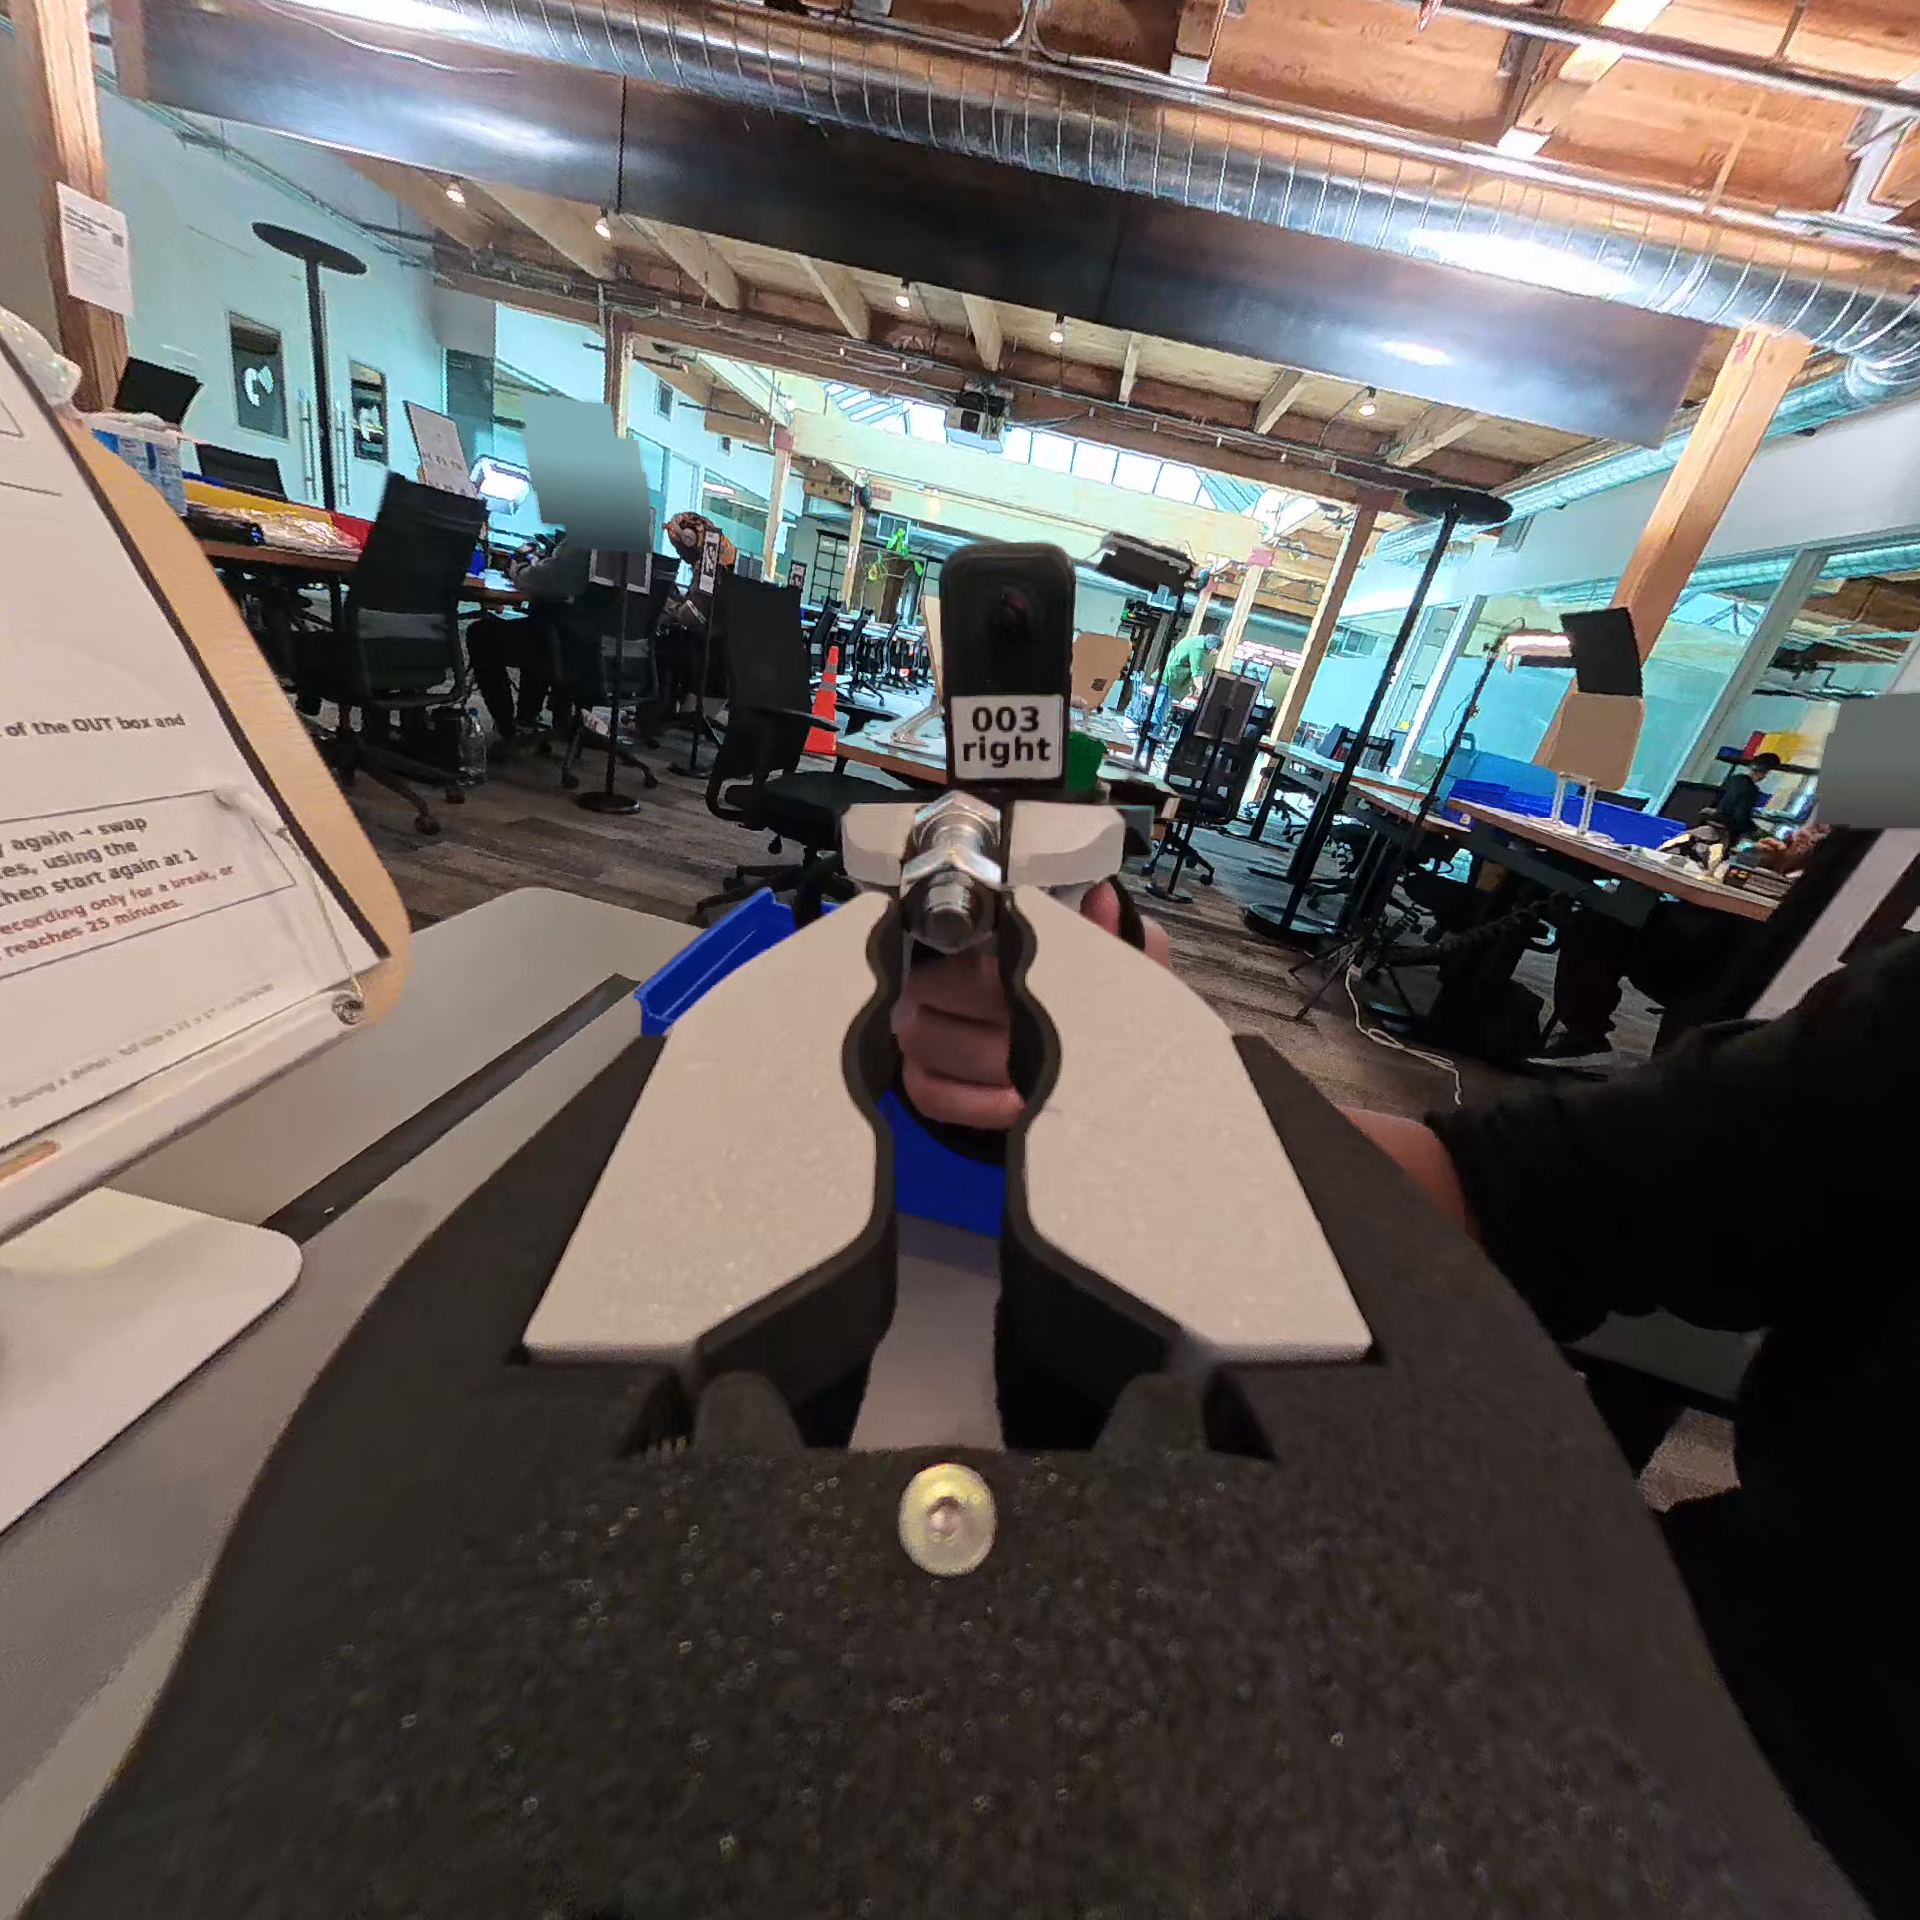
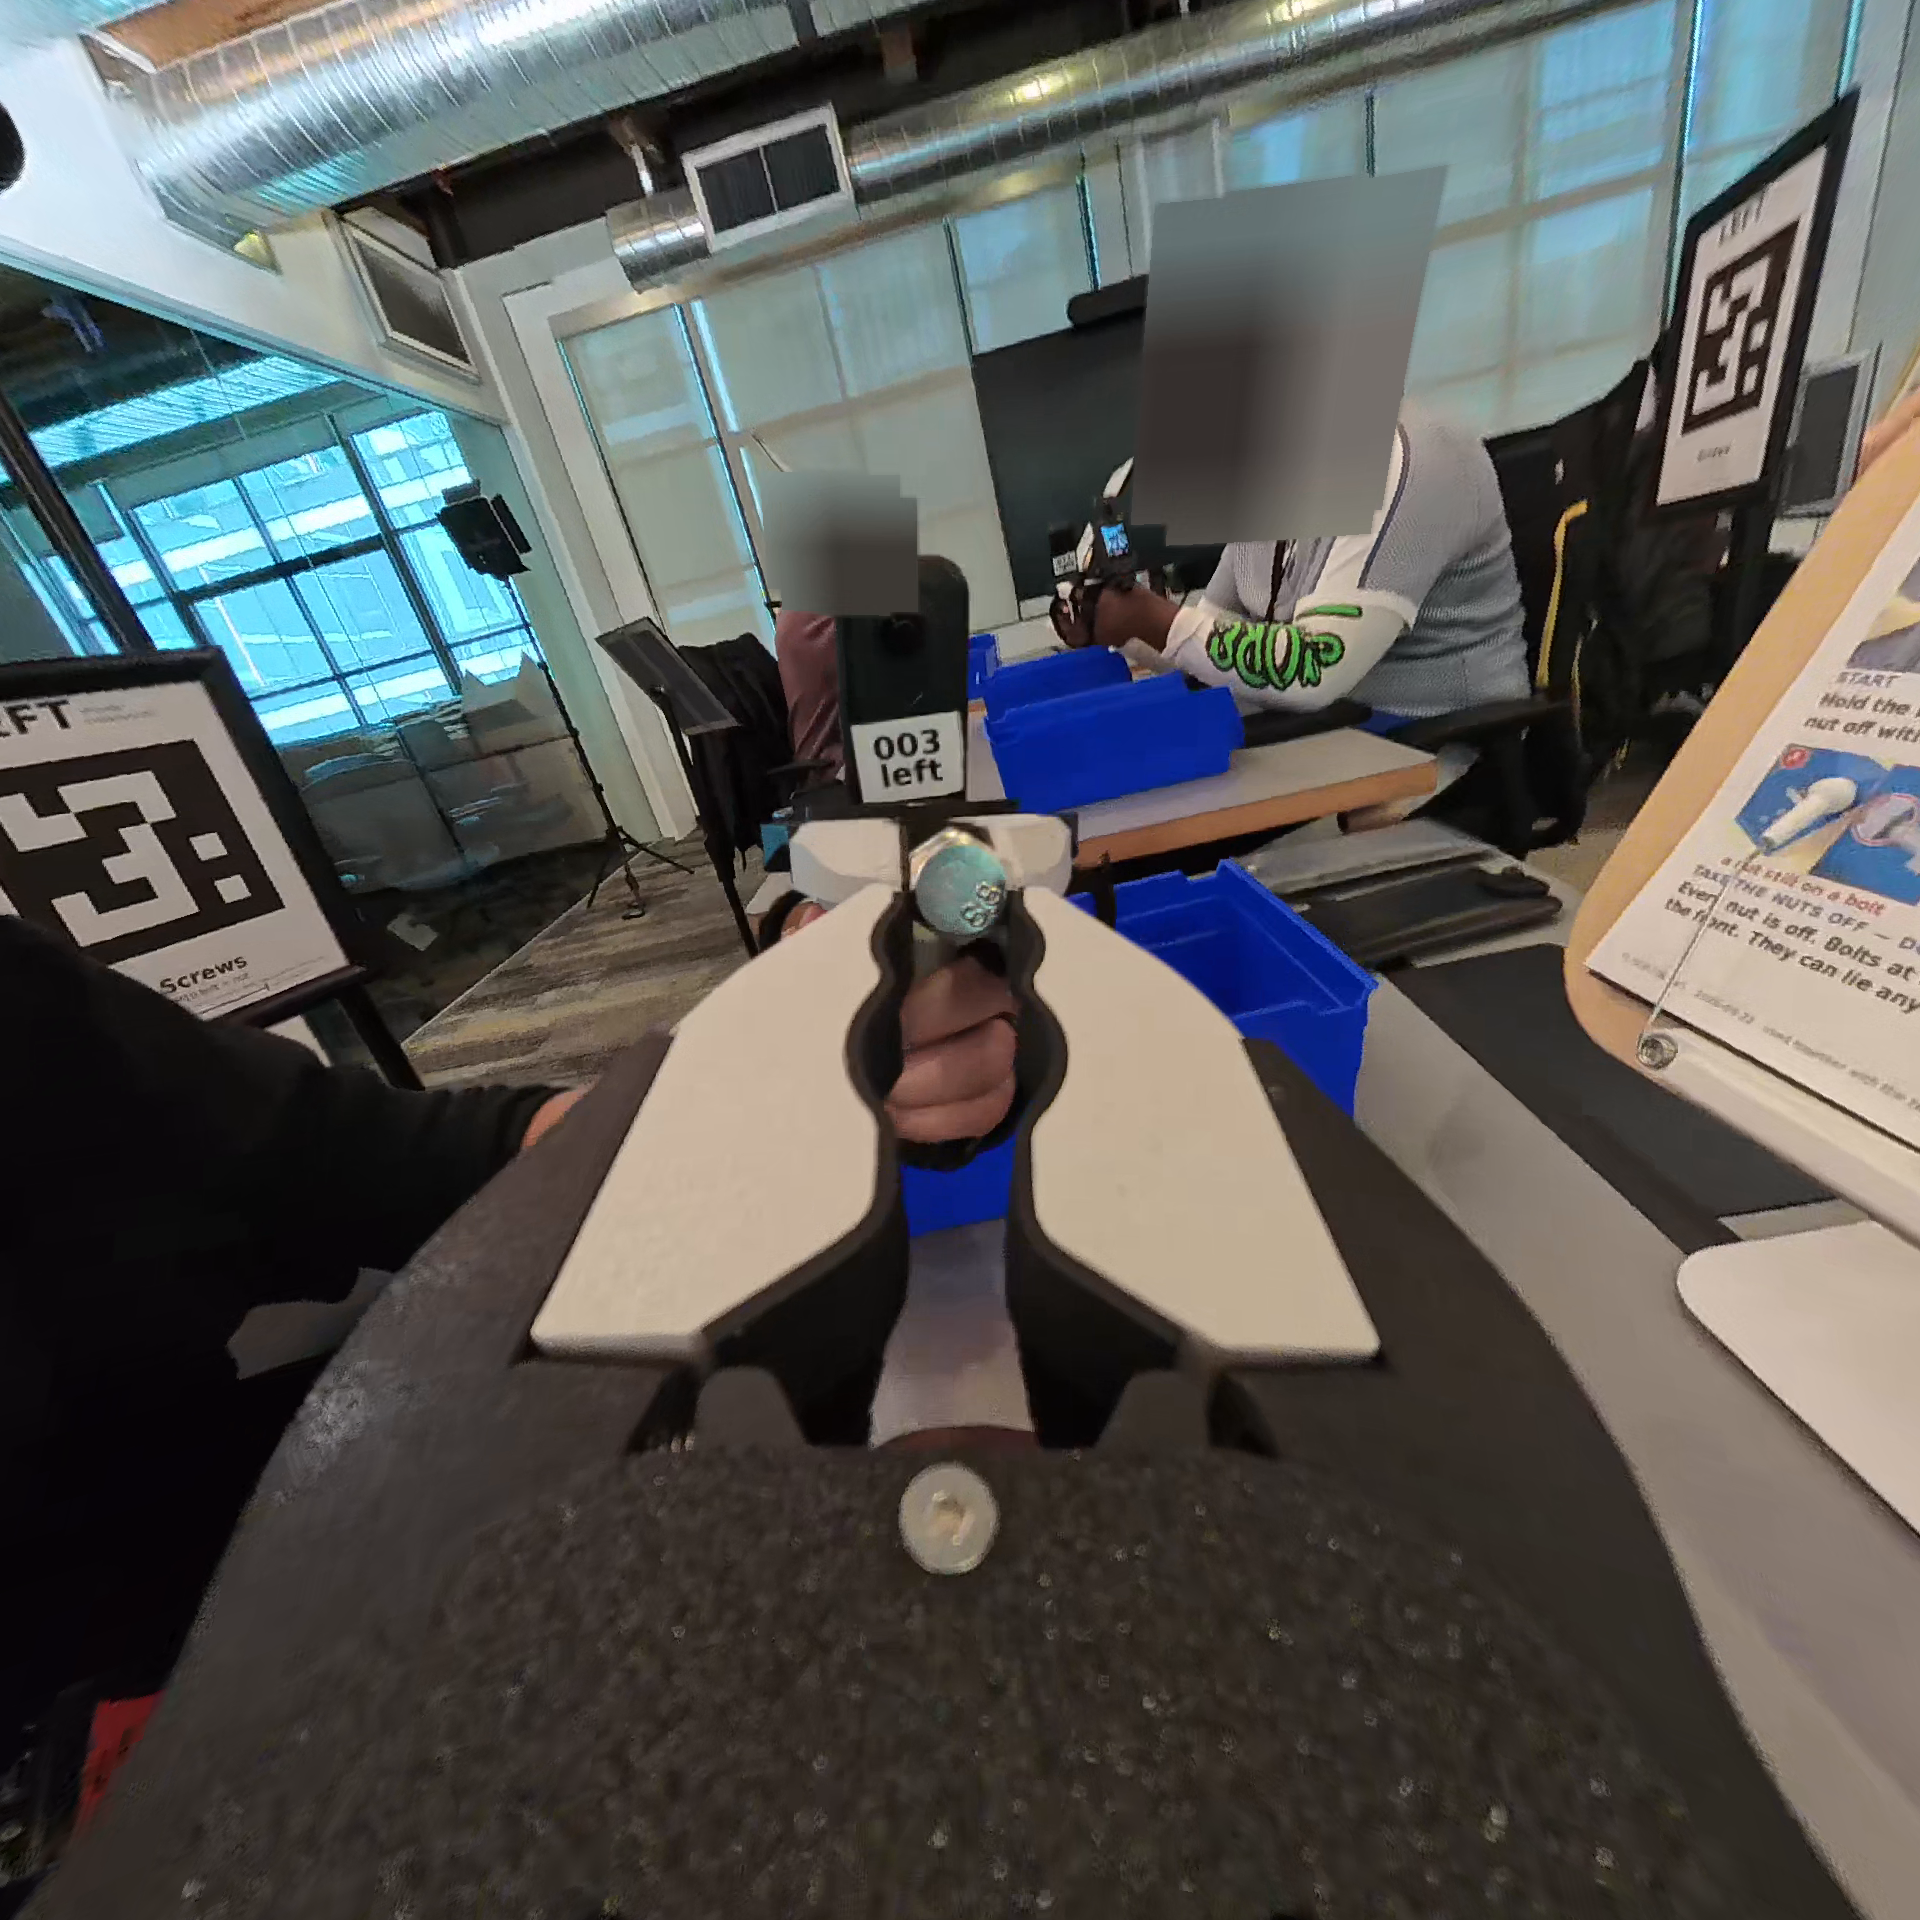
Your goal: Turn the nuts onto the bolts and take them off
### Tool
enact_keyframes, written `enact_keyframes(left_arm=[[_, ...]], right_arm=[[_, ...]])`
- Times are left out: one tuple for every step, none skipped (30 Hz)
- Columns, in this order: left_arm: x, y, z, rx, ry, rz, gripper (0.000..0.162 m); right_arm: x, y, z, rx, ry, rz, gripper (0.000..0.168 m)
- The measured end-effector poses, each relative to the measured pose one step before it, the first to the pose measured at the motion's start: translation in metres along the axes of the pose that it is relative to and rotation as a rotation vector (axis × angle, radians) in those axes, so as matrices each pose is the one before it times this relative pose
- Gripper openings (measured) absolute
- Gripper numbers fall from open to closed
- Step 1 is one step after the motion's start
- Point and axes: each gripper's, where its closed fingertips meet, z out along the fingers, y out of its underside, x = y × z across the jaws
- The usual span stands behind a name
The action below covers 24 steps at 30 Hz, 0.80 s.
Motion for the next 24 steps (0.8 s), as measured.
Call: enact_keyframes(left_arm=[[-0.00036, -0.00482, 0.00077, -0.0212, 0.0116, -0.0023, 0.016], [0.00080, -0.00530, 0.00090, -0.0265, 0.0082, 0.0127, 0.016], [0.00018, -0.00442, 0.00073, -0.0383, 0.0005, 0.0150, 0.016], [0.00038, -0.00491, -0.00054, -0.0288, -0.0006, 0.0171, 0.016], [0.00087, -0.00456, -0.00113, -0.0244, 0.0011, 0.0126, 0.016], [0.00050, -0.00431, -0.00043, -0.0086, -0.0079, 0.0175, 0.016], [0.00067, -0.00342, 0.00006, 0.0007, -0.0068, 0.0176, 0.016], [0.00073, -0.00274, -0.00049, 0.0031, -0.0021, 0.0099, 0.016], [0.00021, -0.00114, -0.00096, 0.0023, 0.0022, 0.0034, 0.016], [-0.00046, 0.00023, -0.00090, -0.0008, 0.0041, -0.0005, 0.016], [-0.00141, 0.00073, -0.00065, 0.0029, -0.0013, 0.0002, 0.016], [-0.00088, 0.00209, 0.00013, -0.0021, 0.0082, -0.0080, 0.016], [-0.00123, 0.00211, -0.00002, -0.0012, 0.0080, -0.0084, 0.016], [-0.00154, 0.00180, -0.00031, 0.0019, 0.0046, -0.0061, 0.016], [-0.00115, 0.00277, 0.00011, -0.0078, 0.0088, -0.0070, 0.016], [-0.00210, 0.00124, 0.00025, -0.0001, -0.0030, -0.0046, 0.016], [-0.00074, 0.00073, 0.00069, 0.0005, 0.0041, -0.0042, 0.016], [0.00058, 0.00108, 0.00112, -0.0035, 0.0100, -0.0036, 0.016], [0.00048, 0.00102, 0.00138, -0.0035, 0.0043, -0.0002, 0.016], [-0.00009, 0.00103, 0.00114, -0.0067, -0.0028, 0.0035, 0.016], [-0.00014, 0.00096, 0.00060, -0.0069, -0.0044, 0.0042, 0.016], [-0.00044, 0.00081, 0.00049, -0.0076, -0.0040, -0.0018, 0.016], [0.00011, -0.00034, 0.00064, 0.0027, -0.0001, -0.0019, 0.016], [0.00190, -0.00097, 0.00051, 0.0078, 0.0110, -0.0022, 0.016]], right_arm=[[0.00009, -0.00432, 0.00086, -0.0191, 0.0032, 0.0027, 0.017], [-0.00074, -0.00567, 0.00092, -0.0131, 0.0057, -0.0197, 0.017], [-0.00011, -0.00657, 0.00132, -0.0098, 0.0105, -0.0242, 0.017], [-0.00077, -0.00452, 0.00149, -0.0251, -0.0016, -0.0050, 0.017], [-0.00095, -0.00317, 0.00118, -0.0283, -0.0085, 0.0088, 0.017], [-0.00054, -0.00416, 0.00086, -0.0058, -0.0044, 0.0060, 0.017], [-0.00100, -0.00461, 0.00051, 0.0180, -0.0043, -0.0033, 0.017], [-0.00057, -0.00158, 0.00073, 0.0063, -0.0056, -0.0048, 0.017], [-0.00010, -0.00025, 0.00091, -0.0062, -0.0096, 0.0012, 0.017], [-0.00002, 0.00082, 0.00071, -0.0153, -0.0093, 0.0032, 0.017], [0.00105, 0.00101, 0.00053, -0.0122, 0.0003, -0.0035, 0.017], [0.00101, 0.00020, 0.00007, -0.0020, 0.0010, -0.0083, 0.017], [0.00135, 0.00137, 0.00029, -0.0040, 0.0009, -0.0025, 0.017], [0.00151, 0.00244, 0.00026, -0.0090, -0.0018, 0.0057, 0.017], [0.00122, 0.00192, -0.00029, -0.0074, -0.0057, 0.0074, 0.017], [0.00222, 0.00103, -0.00029, -0.0036, 0.0056, 0.0114, 0.017], [0.00076, -0.00012, 0.00004, 0.0055, 0.0028, 0.0081, 0.018], [-0.00064, 0.00015, 0.00071, 0.0012, -0.0026, 0.0056, 0.018], [-0.00032, 0.00063, 0.00082, -0.0015, 0.0007, 0.0000, 0.018], [0.00020, 0.00148, 0.00089, -0.0092, 0.0048, -0.0030, 0.019], [0.00053, 0.00104, -0.00038, -0.0115, 0.0064, -0.0055, 0.018], [0.00058, 0.00109, -0.00069, -0.0148, 0.0074, -0.0072, 0.018], [-0.00033, -0.00039, -0.00057, -0.0014, 0.0047, -0.0033, 0.018], [-0.00192, -0.00065, -0.00065, -0.0021, -0.0082, -0.0009, 0.018]])
